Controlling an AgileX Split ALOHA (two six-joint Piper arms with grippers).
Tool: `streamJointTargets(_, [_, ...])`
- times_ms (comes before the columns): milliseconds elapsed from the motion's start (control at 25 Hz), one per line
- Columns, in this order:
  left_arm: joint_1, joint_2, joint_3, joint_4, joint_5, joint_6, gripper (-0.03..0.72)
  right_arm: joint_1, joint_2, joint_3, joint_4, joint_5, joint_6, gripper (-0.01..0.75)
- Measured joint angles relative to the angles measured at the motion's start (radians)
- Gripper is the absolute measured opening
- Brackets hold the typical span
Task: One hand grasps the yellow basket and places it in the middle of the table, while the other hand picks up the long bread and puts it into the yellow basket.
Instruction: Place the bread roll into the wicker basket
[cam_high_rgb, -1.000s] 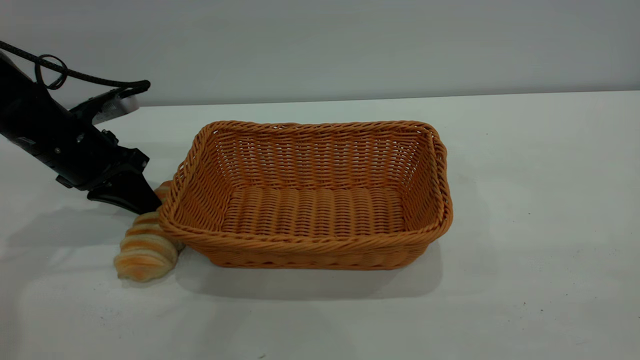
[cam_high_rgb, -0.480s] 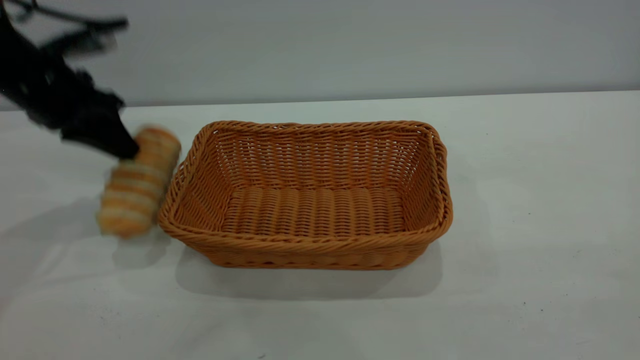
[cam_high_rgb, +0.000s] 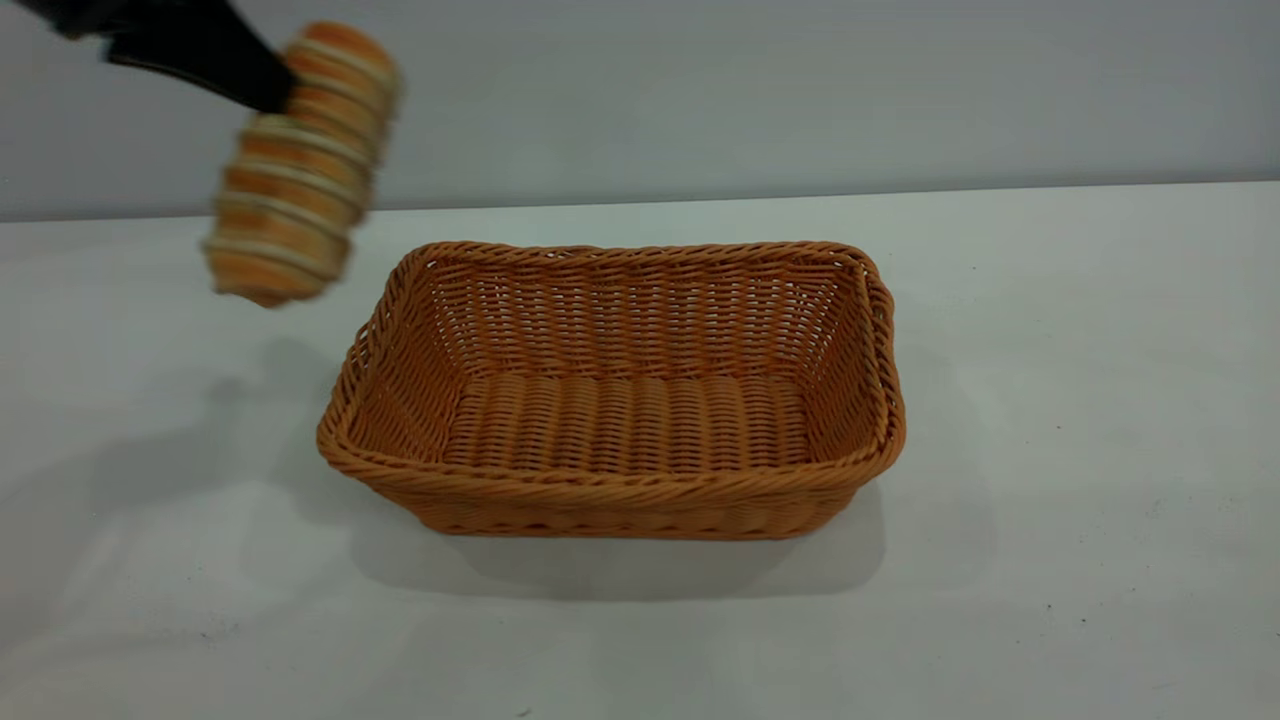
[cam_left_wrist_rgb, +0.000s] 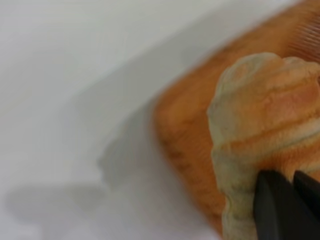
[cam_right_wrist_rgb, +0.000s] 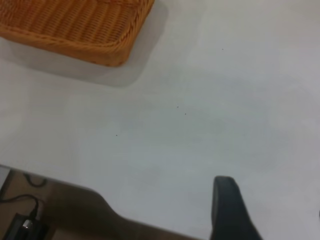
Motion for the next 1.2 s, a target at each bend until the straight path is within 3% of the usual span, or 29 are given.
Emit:
streamJointTargets(200, [-0.149,0.005,-0.006,0.056,0.029,0.072,0.017,0.000,0.000,0.000,0.000,0.000,0.000,0.362])
streamJointTargets(440, [-0.256,0.112,-0.114,0.185,0.047,0.009,0.016,0.000,0.000,0.000,0.000,0.000,-0.003,0.310])
streamJointTargets(1040, [-0.342,0.433,-0.535,0.370,0.228,-0.171,0.016,0.000,0.000,0.000,0.000,-0.001,-0.003,0.297])
streamJointTargets(1200, [-0.342,0.450,-0.555,0.376,0.247,-0.180,0.079,0.000,0.000,0.000,0.000,-0.001,-0.003,0.297])
